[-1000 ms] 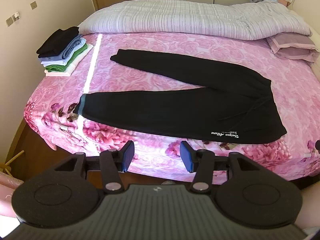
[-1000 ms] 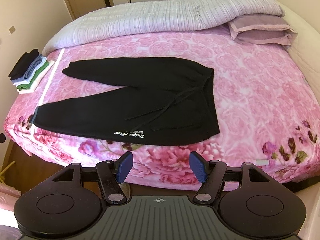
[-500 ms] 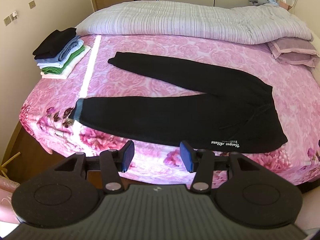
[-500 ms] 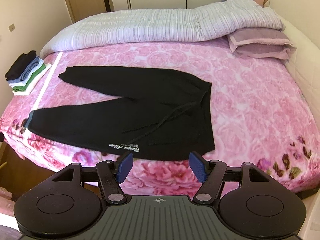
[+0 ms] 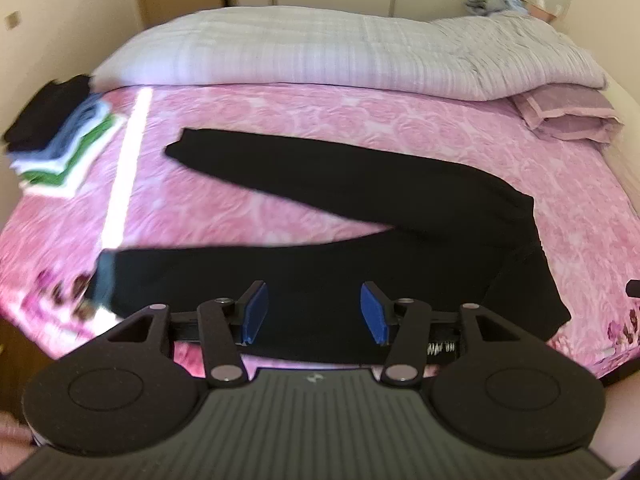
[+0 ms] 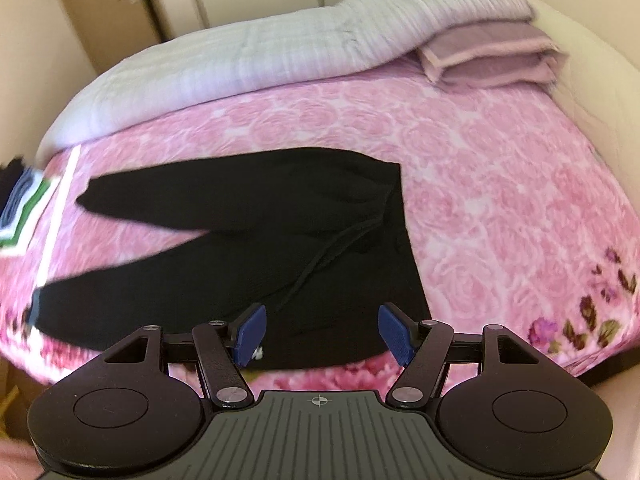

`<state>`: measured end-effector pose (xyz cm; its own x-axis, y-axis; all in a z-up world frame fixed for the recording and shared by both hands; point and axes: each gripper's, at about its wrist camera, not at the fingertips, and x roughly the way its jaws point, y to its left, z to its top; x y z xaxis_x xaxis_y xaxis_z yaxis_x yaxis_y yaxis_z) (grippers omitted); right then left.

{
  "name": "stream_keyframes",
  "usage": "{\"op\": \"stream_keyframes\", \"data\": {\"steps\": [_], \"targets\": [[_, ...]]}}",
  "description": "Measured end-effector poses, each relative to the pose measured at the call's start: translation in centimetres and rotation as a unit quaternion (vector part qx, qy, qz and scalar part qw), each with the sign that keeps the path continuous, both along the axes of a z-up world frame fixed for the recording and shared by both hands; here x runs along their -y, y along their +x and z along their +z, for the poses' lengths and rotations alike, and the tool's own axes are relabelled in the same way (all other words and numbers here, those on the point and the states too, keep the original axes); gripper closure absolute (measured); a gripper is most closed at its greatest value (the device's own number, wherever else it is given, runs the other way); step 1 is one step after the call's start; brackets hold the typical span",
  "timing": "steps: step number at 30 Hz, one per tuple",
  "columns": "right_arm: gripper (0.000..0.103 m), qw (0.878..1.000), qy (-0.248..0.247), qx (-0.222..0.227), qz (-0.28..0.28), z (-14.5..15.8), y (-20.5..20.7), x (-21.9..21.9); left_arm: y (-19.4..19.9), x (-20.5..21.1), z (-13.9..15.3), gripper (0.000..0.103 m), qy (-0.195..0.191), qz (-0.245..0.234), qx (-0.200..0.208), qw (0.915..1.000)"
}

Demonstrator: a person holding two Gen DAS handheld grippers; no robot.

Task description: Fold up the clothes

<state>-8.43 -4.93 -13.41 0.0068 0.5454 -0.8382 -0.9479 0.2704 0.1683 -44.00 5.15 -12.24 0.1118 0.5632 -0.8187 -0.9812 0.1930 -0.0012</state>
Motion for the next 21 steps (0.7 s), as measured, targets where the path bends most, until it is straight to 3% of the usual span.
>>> {"op": "stream_keyframes", "data": {"steps": [9, 11, 12, 13, 21], "targets": [[0.038, 0.994, -0.002, -0.055, -0.09, -3.6, 3.7, -7.8, 3.5, -13.5, -5.0, 0.056, -0.023, -0.077, 0.029, 0.9963], [0.051, 0.993, 0.005, -0.068, -0.101, -5.0, 4.5, -9.4, 4.3, -16.0, -6.5, 0.056, -0.028, -0.09, 0.035, 0.995], [0.062, 0.992, 0.007, -0.075, -0.105, -5.8, 4.9, -10.1, 4.7, -17.2, -7.2, 0.056, -0.03, -0.096, 0.038, 0.9942], [0.066, 0.99, 0.004, -0.085, -0.11, -6.8, 5.5, -11.0, 5.1, -18.4, -8.0, 0.056, -0.032, -0.103, 0.041, 0.9933], [0.066, 0.981, 0.005, -0.15, -0.121, -14.6, 11.9, -17.1, 8.0, -27.1, -14.3, 0.056, -0.052, -0.144, 0.064, 0.9862]]}}
